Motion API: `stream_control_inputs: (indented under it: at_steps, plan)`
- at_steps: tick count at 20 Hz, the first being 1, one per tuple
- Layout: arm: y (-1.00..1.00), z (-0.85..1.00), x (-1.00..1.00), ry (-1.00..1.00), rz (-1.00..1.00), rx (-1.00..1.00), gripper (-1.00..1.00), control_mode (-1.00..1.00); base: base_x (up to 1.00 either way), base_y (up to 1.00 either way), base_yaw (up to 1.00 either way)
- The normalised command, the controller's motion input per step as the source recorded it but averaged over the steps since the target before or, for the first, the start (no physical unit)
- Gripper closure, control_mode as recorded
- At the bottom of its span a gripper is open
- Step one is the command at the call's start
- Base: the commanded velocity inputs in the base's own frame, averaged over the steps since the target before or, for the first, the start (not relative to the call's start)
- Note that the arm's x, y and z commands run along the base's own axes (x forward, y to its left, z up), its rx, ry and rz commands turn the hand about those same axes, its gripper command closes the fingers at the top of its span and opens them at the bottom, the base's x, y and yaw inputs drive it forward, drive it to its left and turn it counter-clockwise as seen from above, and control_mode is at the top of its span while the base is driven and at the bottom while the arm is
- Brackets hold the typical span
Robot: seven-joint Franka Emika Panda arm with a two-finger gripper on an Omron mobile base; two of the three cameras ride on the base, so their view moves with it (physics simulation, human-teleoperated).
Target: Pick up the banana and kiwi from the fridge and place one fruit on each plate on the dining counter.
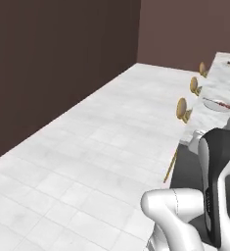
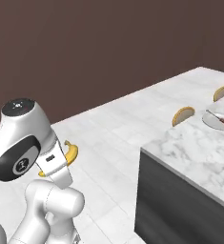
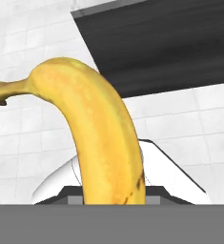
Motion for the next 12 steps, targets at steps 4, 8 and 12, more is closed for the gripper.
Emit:
stream_control_inputs:
  at_steps: [4, 8, 12]
  plan:
    - [0.0, 0.0, 0.0, 0.0, 0.0, 0.0, 1.0, 1.0, 0.7, 0.97, -0.49]
    - [0.0, 0.0, 0.0, 0.0, 0.0, 0.0, 1.0, 1.0, 0.69, 0.98, -0.48]
    - [0.0, 0.0, 0.0, 0.0, 0.0, 0.0, 1.0, 1.0, 0.71, 0.97, -0.49]
